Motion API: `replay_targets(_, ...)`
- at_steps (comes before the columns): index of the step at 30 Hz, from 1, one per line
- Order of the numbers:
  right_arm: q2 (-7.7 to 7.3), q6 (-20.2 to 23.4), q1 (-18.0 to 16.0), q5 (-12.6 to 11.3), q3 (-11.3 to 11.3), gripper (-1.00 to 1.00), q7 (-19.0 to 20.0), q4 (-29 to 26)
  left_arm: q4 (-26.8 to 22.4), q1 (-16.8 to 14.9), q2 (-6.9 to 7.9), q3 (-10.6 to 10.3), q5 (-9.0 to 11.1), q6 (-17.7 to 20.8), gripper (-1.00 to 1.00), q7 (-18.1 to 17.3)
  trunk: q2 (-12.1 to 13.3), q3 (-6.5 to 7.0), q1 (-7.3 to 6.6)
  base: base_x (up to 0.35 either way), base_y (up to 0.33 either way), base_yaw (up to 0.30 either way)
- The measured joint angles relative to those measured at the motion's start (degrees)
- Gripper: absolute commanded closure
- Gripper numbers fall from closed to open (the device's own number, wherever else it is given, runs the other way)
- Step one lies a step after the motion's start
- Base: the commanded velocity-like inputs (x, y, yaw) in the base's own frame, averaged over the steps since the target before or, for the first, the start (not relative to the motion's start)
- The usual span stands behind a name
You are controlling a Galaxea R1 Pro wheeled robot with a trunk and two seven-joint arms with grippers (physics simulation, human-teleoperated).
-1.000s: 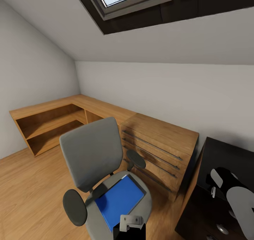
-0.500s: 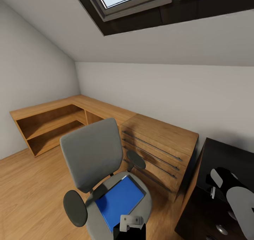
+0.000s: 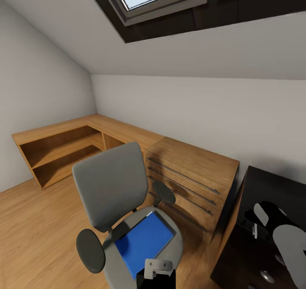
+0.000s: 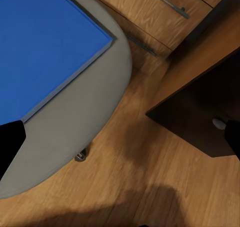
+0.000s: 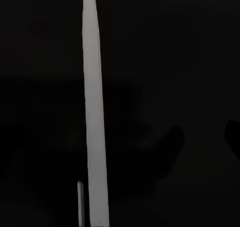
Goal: In the bedroom, organize the workspace by keeping the computer under the desk, ensuring the monitor is on the desk, placing the keyboard on the desk next to the monitor, placing the mouse on the desk next to the keyboard, moving the folder from the swivel chair onto the desk next to the mouse, stacking the notebook on top of the folder with the pen on top of the notebook, and positioning the swivel chair next to the desk.
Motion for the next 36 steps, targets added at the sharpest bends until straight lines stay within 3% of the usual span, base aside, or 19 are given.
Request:
replay_targets(28,-0.02,0.1,0.0,-0.1,0.0,-1.0,0.2,-0.6,0.1,0.0,0.0,0.0,0.0,0.0,-1.0,0.0,0.0,0.0,0.0,0.0,0.0,0.0)
replay_targets(36,-0.09,1.6,0.0,-0.1,0.0,-1.0,1.2,-5.0,0.1,0.0,0.0,0.1,0.0,0.0,-1.0,0.0,0.0,0.0,0.0,0.0,0.0,0.0)
